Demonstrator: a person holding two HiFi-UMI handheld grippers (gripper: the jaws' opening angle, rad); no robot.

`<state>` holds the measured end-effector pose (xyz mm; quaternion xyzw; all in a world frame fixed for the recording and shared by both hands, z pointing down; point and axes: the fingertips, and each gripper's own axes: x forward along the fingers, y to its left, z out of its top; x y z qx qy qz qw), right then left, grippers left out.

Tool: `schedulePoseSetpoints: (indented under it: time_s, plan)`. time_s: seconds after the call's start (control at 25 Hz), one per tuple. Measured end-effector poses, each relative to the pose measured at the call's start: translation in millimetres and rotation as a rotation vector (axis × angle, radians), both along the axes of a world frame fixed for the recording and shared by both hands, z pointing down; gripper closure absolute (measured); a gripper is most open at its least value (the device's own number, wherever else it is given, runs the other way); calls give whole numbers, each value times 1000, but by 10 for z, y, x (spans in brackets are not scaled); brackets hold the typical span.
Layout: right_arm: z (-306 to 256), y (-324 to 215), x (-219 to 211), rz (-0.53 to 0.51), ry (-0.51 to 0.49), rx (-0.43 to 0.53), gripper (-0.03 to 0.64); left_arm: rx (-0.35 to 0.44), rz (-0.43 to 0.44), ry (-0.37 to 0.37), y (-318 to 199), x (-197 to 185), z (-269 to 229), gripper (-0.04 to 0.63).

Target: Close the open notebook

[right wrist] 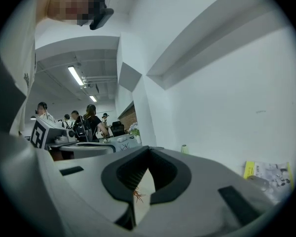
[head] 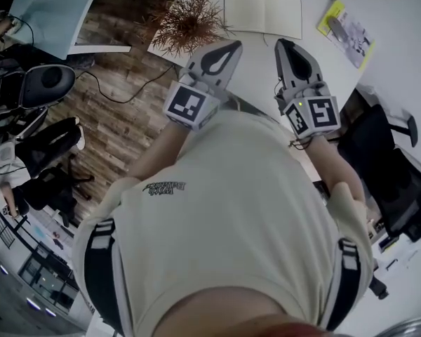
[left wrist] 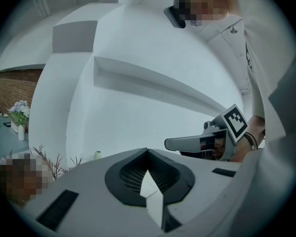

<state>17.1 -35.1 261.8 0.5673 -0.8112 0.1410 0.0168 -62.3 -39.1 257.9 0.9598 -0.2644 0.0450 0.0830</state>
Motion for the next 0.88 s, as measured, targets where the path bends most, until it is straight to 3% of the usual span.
schedulePoseSetpoints:
  time_s: [0.6,0.88]
  plan:
    - [143,-82,209,-65,-21,-24,614,-30,-92,-24,-57,207,100,583]
    - [347,-182,296,-95,18,-52,614,-62,-136,-24,-150,314,276,583]
